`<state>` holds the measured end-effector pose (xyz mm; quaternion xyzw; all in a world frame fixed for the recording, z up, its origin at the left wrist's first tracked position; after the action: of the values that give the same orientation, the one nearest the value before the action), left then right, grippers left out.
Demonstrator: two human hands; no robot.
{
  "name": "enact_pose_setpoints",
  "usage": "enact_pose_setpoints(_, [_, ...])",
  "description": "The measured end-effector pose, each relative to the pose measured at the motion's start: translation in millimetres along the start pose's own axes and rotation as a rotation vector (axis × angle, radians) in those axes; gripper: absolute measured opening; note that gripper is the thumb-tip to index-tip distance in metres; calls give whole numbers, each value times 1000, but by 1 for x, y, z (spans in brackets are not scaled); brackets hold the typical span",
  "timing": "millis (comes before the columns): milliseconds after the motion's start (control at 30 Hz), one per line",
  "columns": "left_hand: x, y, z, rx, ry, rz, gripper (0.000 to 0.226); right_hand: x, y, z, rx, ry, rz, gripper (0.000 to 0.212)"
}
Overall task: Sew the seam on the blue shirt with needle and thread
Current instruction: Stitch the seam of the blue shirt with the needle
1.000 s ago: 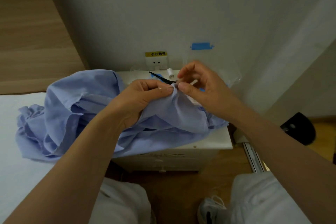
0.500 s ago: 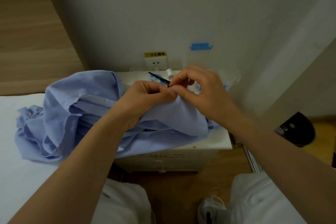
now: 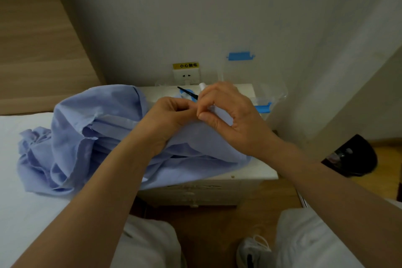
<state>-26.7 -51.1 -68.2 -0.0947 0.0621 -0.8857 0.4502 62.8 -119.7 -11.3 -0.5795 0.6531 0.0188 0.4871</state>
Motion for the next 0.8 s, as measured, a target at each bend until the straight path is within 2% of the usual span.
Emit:
enact_pose_setpoints(200, [-1, -6, 1, -42, 22, 54, 18, 1, 7, -16, -73, -26, -54, 14])
enact_pose_setpoints(267, [-1, -9, 1, 58, -4, 98, 18, 4, 19, -27, -211, 4, -171, 12])
enact_pose_setpoints(333, [-3, -14, -1, 117, -22, 170, 17, 15, 47, -23, -496, 222, -496, 9])
enact_pose_setpoints(400, [-5, -21, -3, 95, -19, 249, 23, 50, 77, -28, -675, 392, -1012, 10])
enact_pose_setpoints(467, [-5, -24, -6, 116, -23, 285, 29, 97, 87, -38, -731, 462, -1512, 15])
enact_pose_setpoints(500, [-6, -26, -6, 127, -19, 292, 31, 115, 85, -43, -770, 513, -1691, 16])
enact_pose_setpoints(533, [-6, -27, -5, 132, -9, 290, 32, 125, 82, -46, -809, 573, -1787, 18])
enact_pose_setpoints(567, [-6, -27, -4, 132, 2, 286, 31, 127, 78, -47, -840, 621, -1807, 19])
enact_pose_setpoints(600, [-6, -27, -3, 135, 12, 283, 29, 121, 75, -45, -845, 646, -1755, 19])
enact_pose_setpoints(633, [-6, -27, -3, 143, 18, 283, 25, 109, 72, -38, -824, 655, -1628, 16])
enact_pose_setpoints(800, [-5, -19, 1, 178, 37, 223, 19, 29, 35, 19, -495, 706, -622, 6])
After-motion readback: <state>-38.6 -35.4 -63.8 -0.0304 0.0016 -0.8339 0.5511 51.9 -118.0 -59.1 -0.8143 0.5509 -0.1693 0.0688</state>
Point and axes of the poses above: each hand's wrist, its own x-axis away from the middle knuckle, its own y-axis out of the palm, z = x × y, the point moved 9 cm from there along -x, towards the middle knuckle, and after that the axes turned 4 degrees about y, right-handed, at the moved point
